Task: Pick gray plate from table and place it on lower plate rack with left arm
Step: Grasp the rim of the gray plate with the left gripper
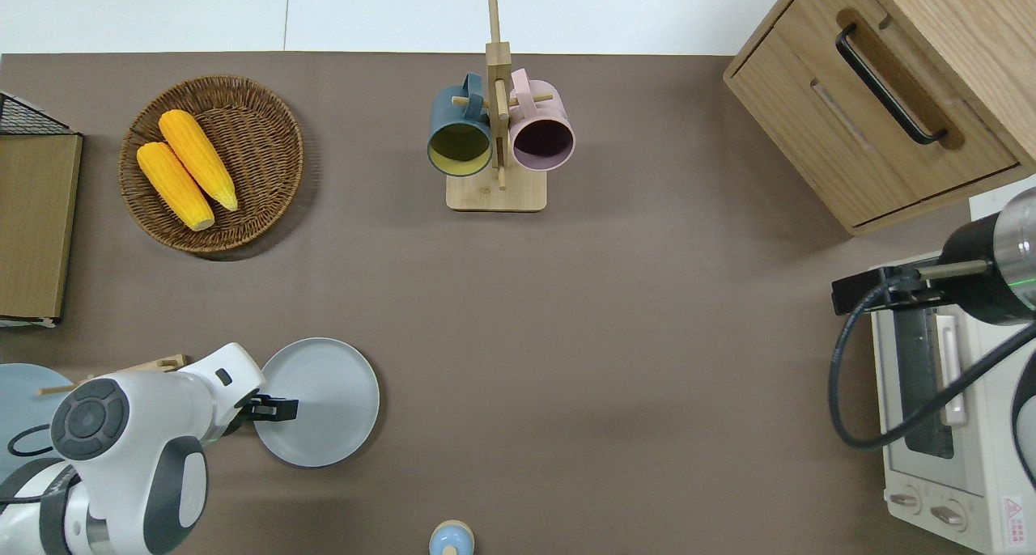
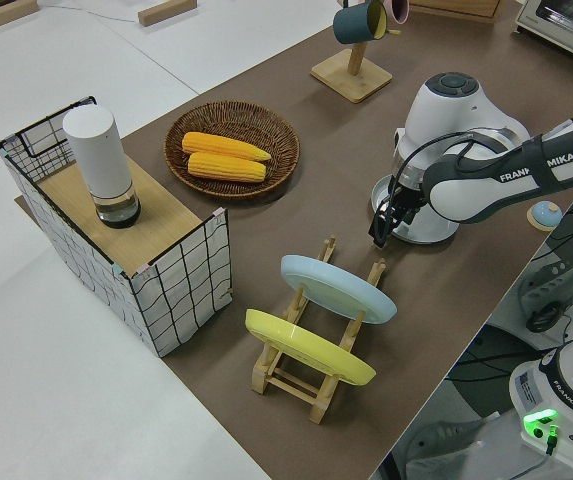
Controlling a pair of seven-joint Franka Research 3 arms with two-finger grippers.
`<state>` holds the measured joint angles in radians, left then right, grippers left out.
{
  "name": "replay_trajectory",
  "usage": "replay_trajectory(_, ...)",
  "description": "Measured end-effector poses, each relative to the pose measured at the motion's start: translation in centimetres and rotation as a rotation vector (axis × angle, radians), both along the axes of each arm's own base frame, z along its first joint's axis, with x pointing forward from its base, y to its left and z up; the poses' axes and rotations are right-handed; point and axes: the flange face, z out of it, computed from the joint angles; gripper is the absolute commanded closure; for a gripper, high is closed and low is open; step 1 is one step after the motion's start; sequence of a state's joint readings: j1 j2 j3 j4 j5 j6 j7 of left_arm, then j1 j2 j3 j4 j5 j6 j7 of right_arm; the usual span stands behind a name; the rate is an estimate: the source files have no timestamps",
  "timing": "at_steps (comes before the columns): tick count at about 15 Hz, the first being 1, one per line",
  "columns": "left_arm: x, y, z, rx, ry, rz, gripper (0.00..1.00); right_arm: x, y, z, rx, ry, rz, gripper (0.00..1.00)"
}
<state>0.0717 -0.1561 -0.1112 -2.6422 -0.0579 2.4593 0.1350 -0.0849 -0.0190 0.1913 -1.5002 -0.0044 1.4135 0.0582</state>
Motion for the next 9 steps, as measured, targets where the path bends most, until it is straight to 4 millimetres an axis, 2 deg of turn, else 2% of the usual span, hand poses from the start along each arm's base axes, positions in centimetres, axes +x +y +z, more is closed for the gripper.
replay_trajectory(1,0.02,0.03,0.1,0.0,-0.003,0.001,1.0,0.0,0.0,0.0,0.0,0.0,0.0,0.011)
replay_trajectory(9,0.08,-0.03,0.55,0.001,-0.014,-0.001,1.0,0.0,0.0,0.0,0.0,0.0,0.0,0.011)
